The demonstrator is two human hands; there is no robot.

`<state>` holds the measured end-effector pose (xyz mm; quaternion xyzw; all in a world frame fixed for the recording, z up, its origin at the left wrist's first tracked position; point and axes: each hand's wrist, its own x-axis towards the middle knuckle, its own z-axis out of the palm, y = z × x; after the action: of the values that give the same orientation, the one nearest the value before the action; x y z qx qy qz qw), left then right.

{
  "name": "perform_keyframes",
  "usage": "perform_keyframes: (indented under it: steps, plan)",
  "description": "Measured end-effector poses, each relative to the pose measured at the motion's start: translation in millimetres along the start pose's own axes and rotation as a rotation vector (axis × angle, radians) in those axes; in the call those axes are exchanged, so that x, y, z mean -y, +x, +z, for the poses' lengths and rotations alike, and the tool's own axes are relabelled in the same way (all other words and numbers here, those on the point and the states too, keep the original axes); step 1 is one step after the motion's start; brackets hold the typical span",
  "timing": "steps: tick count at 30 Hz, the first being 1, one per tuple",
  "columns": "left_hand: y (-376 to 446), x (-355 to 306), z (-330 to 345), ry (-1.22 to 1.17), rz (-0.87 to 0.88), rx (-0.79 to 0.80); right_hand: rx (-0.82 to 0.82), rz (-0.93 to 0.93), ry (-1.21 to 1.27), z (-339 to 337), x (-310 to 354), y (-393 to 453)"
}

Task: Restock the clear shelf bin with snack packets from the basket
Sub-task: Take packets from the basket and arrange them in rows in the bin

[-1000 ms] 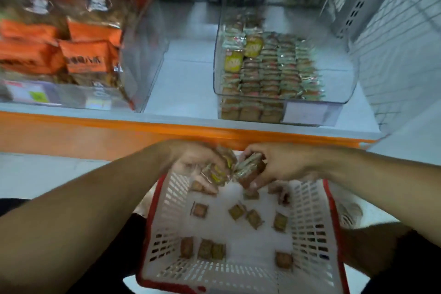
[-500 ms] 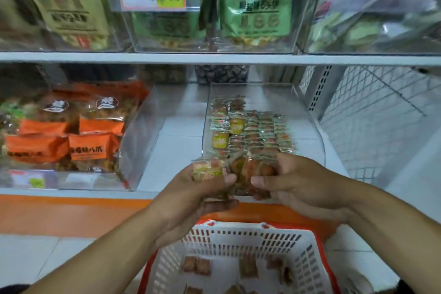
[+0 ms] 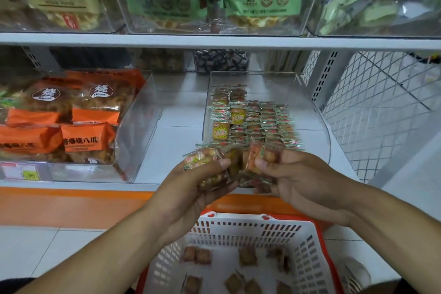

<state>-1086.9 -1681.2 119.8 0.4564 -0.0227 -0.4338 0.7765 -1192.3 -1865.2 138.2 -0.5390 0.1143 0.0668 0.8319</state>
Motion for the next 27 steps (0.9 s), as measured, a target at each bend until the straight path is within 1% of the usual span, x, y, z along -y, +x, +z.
perform_keyframes:
  steps: [2,7,11,15,18,22,27]
  plan:
    - [-0.7,-0.2,-0.4,0.002,-0.003,0.002,0.003,-0.004,0.032,0.6,-1.8,0.7]
    - [-2.0,-7.5,-1.2,0.113,-0.004,0.057,-0.029,0.005,0.153,-0.7,1.2,-0.6]
    - [-1.4,-11.0,-4.3,0.086,-0.033,0.047,-0.003,0.019,0.191,0.4,-3.5,-1.8]
    - [-0.9,-8.7,-2.5,0.137,0.039,0.053,0.001,0.02,0.241,1.8,-8.8,-2.7]
    - [-0.4,-6.2,-1.6,0.16,0.077,0.031,-0.062,-0.014,0.183,3.2,-9.6,-3.1]
    - [-1.5,-1.4,2.8,0.094,0.072,0.037,-0.183,-0.071,0.03,6.2,-11.0,-3.0]
    - [0.1,2.6,8.7,-0.001,0.037,0.001,-0.253,-0.155,0.099,10.3,-7.4,-1.8]
